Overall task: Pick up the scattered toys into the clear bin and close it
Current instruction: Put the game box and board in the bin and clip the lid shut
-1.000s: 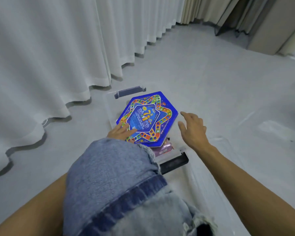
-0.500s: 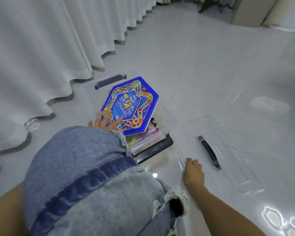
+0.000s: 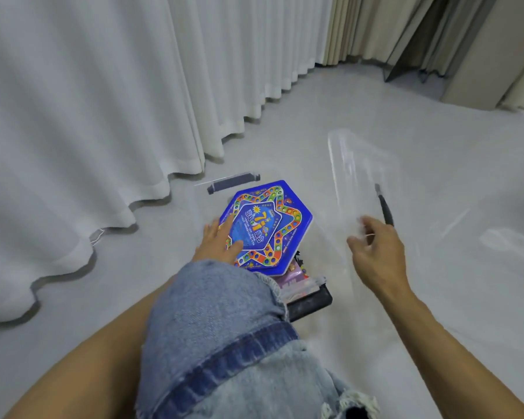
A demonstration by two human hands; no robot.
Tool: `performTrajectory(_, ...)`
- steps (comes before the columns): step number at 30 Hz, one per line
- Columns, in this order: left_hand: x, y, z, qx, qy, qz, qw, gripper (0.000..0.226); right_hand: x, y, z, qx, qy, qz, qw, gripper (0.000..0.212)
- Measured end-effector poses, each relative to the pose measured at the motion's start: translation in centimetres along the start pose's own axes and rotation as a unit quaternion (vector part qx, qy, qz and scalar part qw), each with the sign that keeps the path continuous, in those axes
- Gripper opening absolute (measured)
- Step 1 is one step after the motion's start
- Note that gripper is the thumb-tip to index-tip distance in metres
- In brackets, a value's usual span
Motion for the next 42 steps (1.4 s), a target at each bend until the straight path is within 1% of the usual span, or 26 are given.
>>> performTrajectory(2, 1.1, 0.3, 0.1, -0.002, 0.115, 0.020, 0.993, 0.071, -2.2, 0.0, -5.6, 0.093, 0.028, -0.032, 0.995, 0.040)
performTrajectory(4, 2.1, 1.0, 0.2, 0.016, 0.222, 0.040, 0.974, 0.070, -5.9, 0.1, -9.7, 0.149, 0.086, -0.074, 0.982, 0.034)
performTrajectory(7, 3.5, 2.1, -0.4, 0.036, 0.247, 0.066, 0.966, 0.051, -13.1, 0.9, -12.8, 0.140, 0.184, -0.167, 0.958, 0.028)
performTrajectory(8, 3.7, 2.3, -0.7, 0.037, 0.268, 0.068, 0.960, 0.051, -15.2, 1.2, -13.4, 0.132, 0.212, -0.194, 0.949, 0.024)
performTrajectory(9, 3.7, 2.4, -1.3, 0.046, 0.294, 0.062, 0.953, 0.061, -17.0, 1.6, -14.0, 0.135, 0.228, -0.215, 0.940, 0.019)
performTrajectory(11, 3.4, 2.0, -2.9, 0.075, 0.350, 0.070, 0.931, 0.095, -19.8, 2.2, -15.1, 0.179, 0.203, -0.261, 0.927, 0.018)
performTrajectory(12, 3.6, 1.9, -3.2, 0.086, 0.359, 0.075, 0.926, 0.095, -20.7, 2.4, -15.4, 0.207, 0.170, -0.291, 0.919, 0.021)
performTrajectory(13, 3.7, 1.8, -3.2, 0.093, 0.352, 0.075, 0.928, 0.087, -20.9, 2.5, -15.5, 0.231, 0.139, -0.320, 0.908, 0.026)
performTrajectory(14, 3.7, 1.9, -3.1, 0.104, 0.334, 0.076, 0.934, 0.077, -20.3, 2.5, -15.3, 0.247, 0.118, -0.332, 0.903, 0.033)
performTrajectory(15, 3.6, 1.8, -3.0, 0.106, 0.312, 0.075, 0.941, 0.068, -19.2, 2.2, -14.8, 0.254, 0.103, -0.313, 0.909, 0.037)
performTrajectory(17, 3.5, 1.8, -2.6, 0.103, 0.264, 0.054, 0.957, 0.051, -15.5, 1.0, -11.9, 0.202, 0.121, -0.203, 0.950, 0.039)
performTrajectory(19, 3.5, 1.4, -3.3, 0.112, 0.263, 0.043, 0.957, 0.049, -11.5, 0.5, -6.9, 0.033, 0.199, -0.103, 0.974, 0.049)
performTrajectory(21, 3.3, 0.2, -4.9, 0.122, 0.282, 0.029, 0.951, 0.063, -9.5, 1.5, -2.3, -0.155, 0.190, -0.113, 0.963, 0.069)
performTrajectory(22, 3.3, -0.3, -5.3, 0.120, 0.277, 0.021, 0.953, 0.068, -9.7, 2.0, -1.0, -0.192, 0.144, -0.137, 0.961, 0.076)
performTrajectory(25, 3.0, -0.5, -5.2, 0.118, 0.288, -0.022, 0.950, 0.066, -11.0, 2.1, -0.7, -0.158, 0.039, -0.156, 0.974, 0.078)
performTrajectory(27, 2.0, 0.1, -5.3, 0.124, 0.303, -0.055, 0.943, 0.060, -10.9, 0.9, -0.4, -0.133, 0.055, -0.158, 0.977, 0.075)
performTrajectory(31, -5.0, -2.4, -8.5, 0.130, 0.335, -0.126, 0.925, 0.094, -6.9, -4.9, 2.0, -0.045, 0.121, -0.178, 0.976, 0.067)
performTrajectory(33, -6.9, -0.7, -6.3, 0.124, 0.359, -0.160, 0.911, 0.108, -4.9, -7.9, 3.0, -0.049, 0.134, -0.203, 0.969, 0.059)
performTrajectory(34, -6.0, 1.7, -3.9, 0.127, 0.359, -0.179, 0.907, 0.108, -4.3, -8.9, 3.5, -0.073, 0.138, -0.209, 0.965, 0.057)
performTrajectory(35, -4.7, 3.5, -2.7, 0.139, 0.340, -0.191, 0.910, 0.093, -3.9, -9.0, 3.7, -0.098, 0.127, -0.208, 0.965, 0.057)
performTrajectory(36, -2.8, 4.9, -1.9, 0.147, 0.314, -0.174, 0.922, 0.067, -4.0, -8.7, 4.0, -0.119, 0.110, -0.206, 0.965, 0.058)
performTrajectory(37, -0.4, 5.5, -2.0, 0.158, 0.275, -0.116, 0.941, 0.050, -4.1, -7.8, 4.0, -0.130, 0.102, -0.200, 0.966, 0.060)
performTrajectory(38, 2.6, 5.6, -2.4, 0.158, 0.222, -0.023, 0.962, 0.043, -4.2, -6.8, 4.3, -0.135, 0.099, -0.184, 0.969, 0.063)
performTrajectory(40, 8.4, 5.3, -2.4, 0.108, 0.098, 0.140, 0.979, 0.032, -4.1, -4.7, 5.3, -0.168, 0.068, -0.135, 0.974, 0.068)
performTrajectory(41, 9.9, 4.4, -2.3, 0.079, 0.032, 0.172, 0.981, 0.026, -4.0, -3.8, 5.7, -0.185, 0.053, -0.118, 0.974, 0.070)
performTrajectory(42, 10.7, 3.1, -2.3, 0.061, -0.026, 0.167, 0.984, 0.032, -3.9, -3.4, 6.0, -0.197, 0.044, -0.103, 0.974, 0.070)
Point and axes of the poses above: each hand's wrist, its own y-axis away from the middle knuckle, its own x-axis out of the back of the hand, z = x × y, the point moved 7 cm from there along -y, towards the middle knuckle, and after that the axes turned 13 degrees about -z, right-handed, at the moved point
